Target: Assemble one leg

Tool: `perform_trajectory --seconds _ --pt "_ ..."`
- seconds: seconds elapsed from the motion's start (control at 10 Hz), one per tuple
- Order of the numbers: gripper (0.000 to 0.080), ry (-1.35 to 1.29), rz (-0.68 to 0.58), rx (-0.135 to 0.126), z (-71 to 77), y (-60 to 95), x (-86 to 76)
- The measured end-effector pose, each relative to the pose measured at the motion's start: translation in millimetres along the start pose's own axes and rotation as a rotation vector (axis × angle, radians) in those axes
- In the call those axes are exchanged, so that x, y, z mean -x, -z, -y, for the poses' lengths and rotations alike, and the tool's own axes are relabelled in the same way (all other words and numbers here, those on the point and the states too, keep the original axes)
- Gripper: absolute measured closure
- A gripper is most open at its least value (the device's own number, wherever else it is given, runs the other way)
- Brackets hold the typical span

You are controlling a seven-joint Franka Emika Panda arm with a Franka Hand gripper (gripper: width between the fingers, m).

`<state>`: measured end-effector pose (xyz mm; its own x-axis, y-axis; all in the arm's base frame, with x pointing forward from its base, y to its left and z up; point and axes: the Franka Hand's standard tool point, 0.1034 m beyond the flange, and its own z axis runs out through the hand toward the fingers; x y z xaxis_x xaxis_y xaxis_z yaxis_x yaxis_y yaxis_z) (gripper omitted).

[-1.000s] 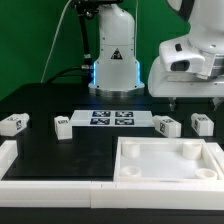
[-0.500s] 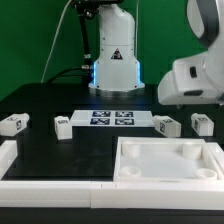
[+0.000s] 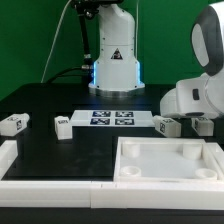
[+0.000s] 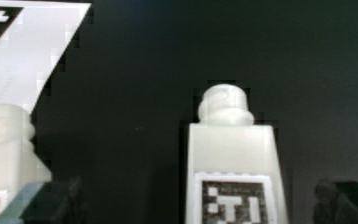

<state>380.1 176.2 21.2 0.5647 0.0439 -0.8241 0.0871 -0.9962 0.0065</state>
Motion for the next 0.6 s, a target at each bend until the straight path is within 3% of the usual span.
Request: perform_trajectory --seconds 0.3,0.5,0.6 --pt "0.0151 0.001 0.0 -0.001 -0.5 -2.1 -2.0" --pt "0.0411 0.002 -0.001 -0.002 -1.3 -1.6 -2.2" --pt "0.0411 0.003 -0.001 -0.002 -1.2 -1.7 -2.2"
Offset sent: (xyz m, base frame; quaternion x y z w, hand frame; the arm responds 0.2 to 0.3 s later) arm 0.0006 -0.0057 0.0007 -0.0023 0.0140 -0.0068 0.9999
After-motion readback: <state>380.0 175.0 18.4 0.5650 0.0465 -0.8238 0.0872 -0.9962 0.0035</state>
